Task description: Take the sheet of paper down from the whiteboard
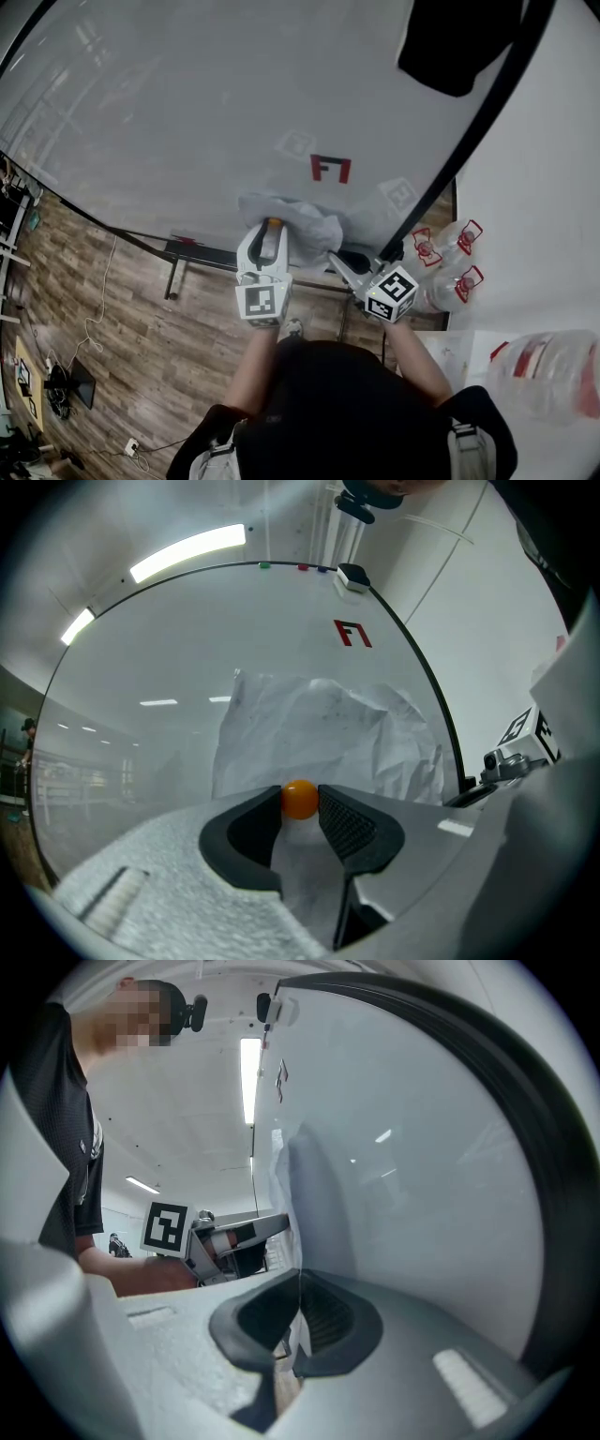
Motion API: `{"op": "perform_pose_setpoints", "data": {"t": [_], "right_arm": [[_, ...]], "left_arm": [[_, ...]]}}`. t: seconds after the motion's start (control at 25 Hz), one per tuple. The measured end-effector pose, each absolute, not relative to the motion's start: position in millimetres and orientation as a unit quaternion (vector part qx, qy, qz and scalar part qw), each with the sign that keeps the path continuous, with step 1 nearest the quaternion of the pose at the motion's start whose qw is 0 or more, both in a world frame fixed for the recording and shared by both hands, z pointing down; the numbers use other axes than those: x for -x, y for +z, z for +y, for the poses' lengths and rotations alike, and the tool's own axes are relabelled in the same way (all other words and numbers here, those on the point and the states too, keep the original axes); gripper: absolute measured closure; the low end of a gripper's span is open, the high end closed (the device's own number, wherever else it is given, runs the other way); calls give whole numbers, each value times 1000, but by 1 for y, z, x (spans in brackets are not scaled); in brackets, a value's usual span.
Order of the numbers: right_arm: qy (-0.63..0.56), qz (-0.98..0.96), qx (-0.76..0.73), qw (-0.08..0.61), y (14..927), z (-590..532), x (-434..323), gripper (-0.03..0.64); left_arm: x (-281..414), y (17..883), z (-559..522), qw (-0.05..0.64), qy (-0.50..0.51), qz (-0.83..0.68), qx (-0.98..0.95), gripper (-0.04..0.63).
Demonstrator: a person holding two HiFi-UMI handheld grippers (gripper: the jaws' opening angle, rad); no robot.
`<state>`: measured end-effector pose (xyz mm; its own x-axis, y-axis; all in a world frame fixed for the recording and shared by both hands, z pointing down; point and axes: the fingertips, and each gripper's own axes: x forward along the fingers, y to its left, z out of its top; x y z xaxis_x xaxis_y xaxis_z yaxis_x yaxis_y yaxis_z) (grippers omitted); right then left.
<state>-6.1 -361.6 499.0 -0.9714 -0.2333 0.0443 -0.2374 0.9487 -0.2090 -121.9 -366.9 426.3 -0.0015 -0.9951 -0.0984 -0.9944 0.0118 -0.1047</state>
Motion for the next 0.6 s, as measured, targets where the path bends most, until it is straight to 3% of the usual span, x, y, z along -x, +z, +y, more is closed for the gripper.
{"op": "perform_pose_setpoints", "data": {"t": [0.6], "right_arm": [[113, -987, -116, 13, 500, -351, 7, 612]], "left_arm": [[117, 434, -357, 74, -18, 699, 711, 460]]}}
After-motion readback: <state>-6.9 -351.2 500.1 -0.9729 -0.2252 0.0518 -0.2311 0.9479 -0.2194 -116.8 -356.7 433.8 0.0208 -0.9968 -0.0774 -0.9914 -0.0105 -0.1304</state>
